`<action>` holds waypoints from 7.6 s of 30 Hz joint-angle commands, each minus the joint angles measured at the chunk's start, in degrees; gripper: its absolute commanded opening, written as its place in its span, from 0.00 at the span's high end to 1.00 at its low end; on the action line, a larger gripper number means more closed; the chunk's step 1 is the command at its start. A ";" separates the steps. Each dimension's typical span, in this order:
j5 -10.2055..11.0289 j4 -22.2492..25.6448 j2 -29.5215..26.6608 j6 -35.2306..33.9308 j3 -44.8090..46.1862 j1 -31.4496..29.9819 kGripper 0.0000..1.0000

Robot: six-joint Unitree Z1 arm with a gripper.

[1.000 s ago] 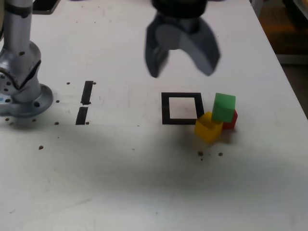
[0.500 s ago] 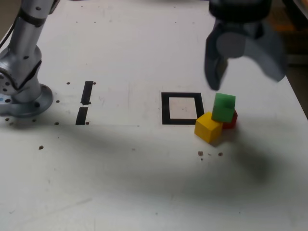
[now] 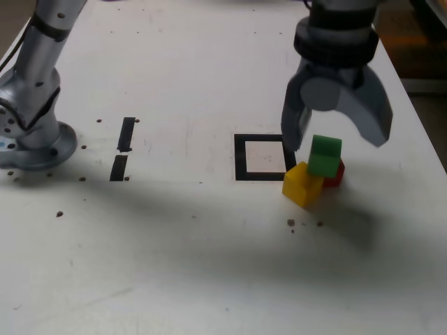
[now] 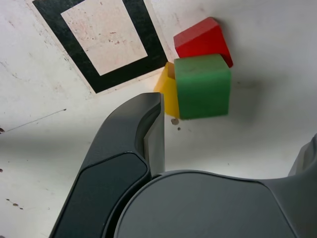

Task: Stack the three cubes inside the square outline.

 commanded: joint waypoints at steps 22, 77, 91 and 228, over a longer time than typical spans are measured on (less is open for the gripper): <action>-1.34 -4.83 3.86 -2.83 5.97 1.60 0.43; 7.58 -23.43 -19.44 11.58 51.44 29.33 0.62; 3.18 -24.95 -18.46 17.32 52.93 31.16 0.08; 3.20 -14.01 4.95 -5.89 12.12 4.82 0.41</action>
